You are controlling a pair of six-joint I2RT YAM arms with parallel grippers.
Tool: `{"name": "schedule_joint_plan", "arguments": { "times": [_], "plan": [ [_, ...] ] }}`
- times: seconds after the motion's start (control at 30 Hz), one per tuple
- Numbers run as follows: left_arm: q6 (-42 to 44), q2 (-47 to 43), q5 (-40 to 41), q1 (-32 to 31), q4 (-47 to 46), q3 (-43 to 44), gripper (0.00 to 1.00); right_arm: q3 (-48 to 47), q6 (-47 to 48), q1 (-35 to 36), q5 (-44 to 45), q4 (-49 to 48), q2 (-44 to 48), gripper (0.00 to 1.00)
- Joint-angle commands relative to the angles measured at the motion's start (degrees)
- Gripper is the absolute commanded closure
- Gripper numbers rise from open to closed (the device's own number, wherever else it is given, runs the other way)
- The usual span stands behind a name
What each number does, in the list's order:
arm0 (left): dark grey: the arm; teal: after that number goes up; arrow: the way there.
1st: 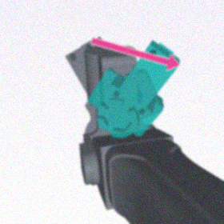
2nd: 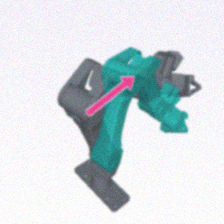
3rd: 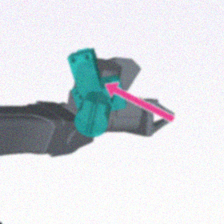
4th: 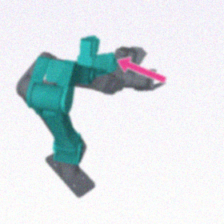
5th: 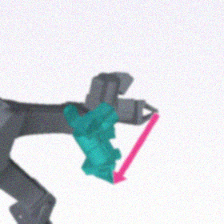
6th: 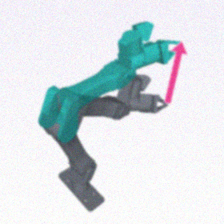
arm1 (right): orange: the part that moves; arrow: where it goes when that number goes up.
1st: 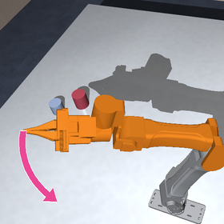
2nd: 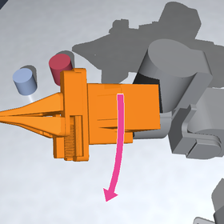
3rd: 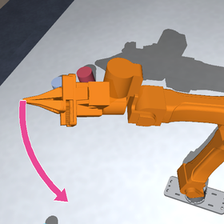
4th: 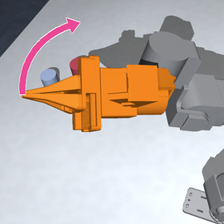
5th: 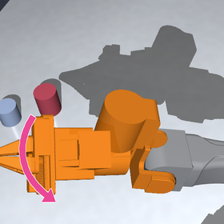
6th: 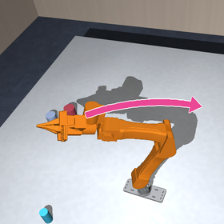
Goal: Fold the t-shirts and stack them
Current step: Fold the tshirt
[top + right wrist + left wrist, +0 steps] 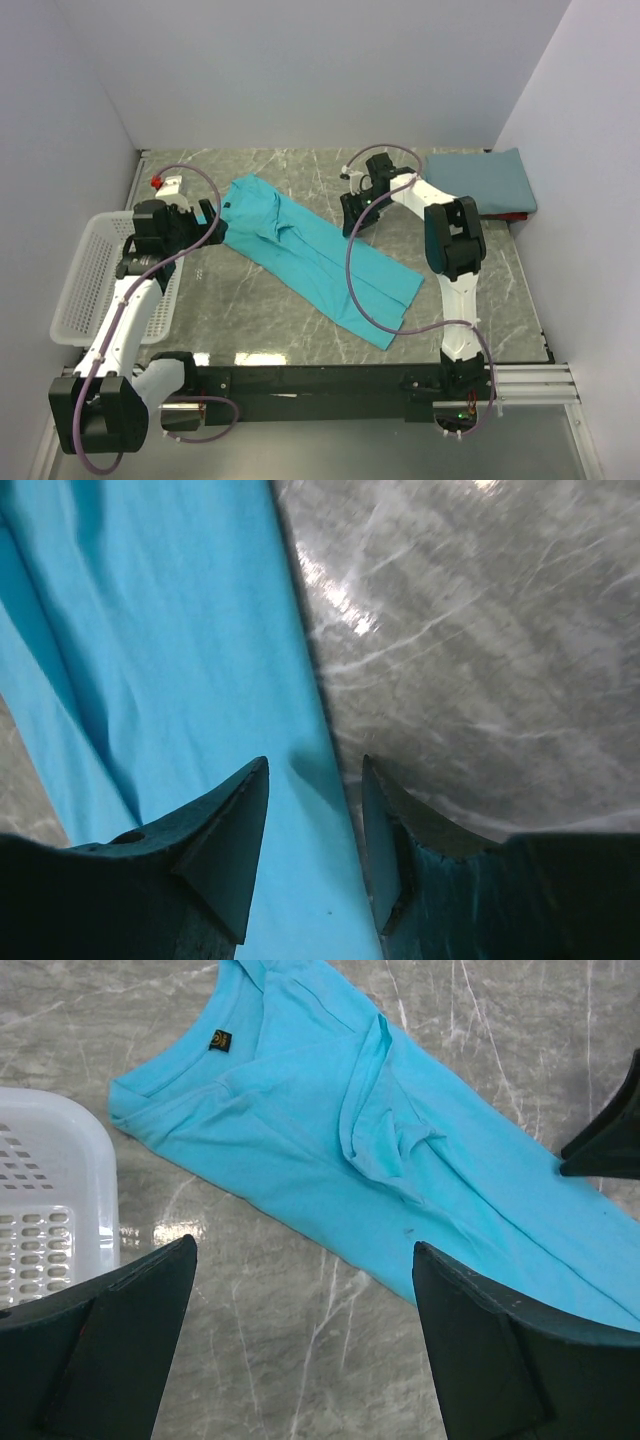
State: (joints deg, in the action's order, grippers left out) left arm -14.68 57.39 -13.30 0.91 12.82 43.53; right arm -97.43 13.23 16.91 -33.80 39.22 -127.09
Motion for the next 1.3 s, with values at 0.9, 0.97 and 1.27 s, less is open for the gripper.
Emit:
{"name": "schedule_joint_plan", "arguments": {
  "times": [0.9, 0.97, 1.27],
  "plan": [
    [-22.76, 42.9, 3.19, -11.19, 5.38, 23.27, 0.35, 2.77, -5.06, -2.76, -0.65, -0.29, 1.75, 0.62],
    [-22.76, 43.86, 5.11, -11.98, 5.72, 24.31, 0.39, 2.68, -4.89, -2.93, -1.0, -0.02, 1.76, 0.62],
    [-22.33, 49.31, 6.45, -13.3, 7.04, 29.76, 0.61, 3.21, -4.62, -3.37, -2.14, -0.02, 2.46, 0.62]
  ]
}}
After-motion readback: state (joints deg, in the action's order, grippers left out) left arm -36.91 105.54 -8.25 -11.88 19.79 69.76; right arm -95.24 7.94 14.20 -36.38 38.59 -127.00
